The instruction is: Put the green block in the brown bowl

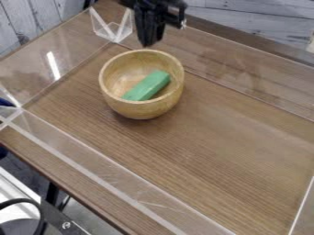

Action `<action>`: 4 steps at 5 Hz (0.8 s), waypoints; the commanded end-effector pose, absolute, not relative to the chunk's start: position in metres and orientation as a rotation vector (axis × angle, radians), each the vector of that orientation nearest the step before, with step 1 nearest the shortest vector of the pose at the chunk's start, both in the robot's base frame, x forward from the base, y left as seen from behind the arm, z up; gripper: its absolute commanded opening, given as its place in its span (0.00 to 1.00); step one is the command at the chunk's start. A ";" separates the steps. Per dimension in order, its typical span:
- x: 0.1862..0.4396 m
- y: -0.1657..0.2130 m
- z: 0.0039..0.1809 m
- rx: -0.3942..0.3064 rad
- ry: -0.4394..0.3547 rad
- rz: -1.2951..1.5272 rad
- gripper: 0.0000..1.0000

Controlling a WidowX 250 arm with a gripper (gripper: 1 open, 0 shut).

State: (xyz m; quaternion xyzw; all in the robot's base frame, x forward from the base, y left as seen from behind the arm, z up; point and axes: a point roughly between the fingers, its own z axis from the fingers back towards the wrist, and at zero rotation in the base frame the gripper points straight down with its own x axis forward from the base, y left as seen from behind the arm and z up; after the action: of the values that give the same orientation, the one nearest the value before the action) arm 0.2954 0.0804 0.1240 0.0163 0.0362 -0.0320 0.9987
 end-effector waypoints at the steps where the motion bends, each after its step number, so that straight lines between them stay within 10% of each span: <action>1: 0.295 0.086 0.112 0.034 0.017 -0.034 0.00; 4: 0.293 0.109 0.062 0.035 0.058 0.024 0.00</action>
State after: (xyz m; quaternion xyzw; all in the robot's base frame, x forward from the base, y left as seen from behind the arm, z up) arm 0.2844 0.1034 0.0491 0.0077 0.0537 0.0096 0.9985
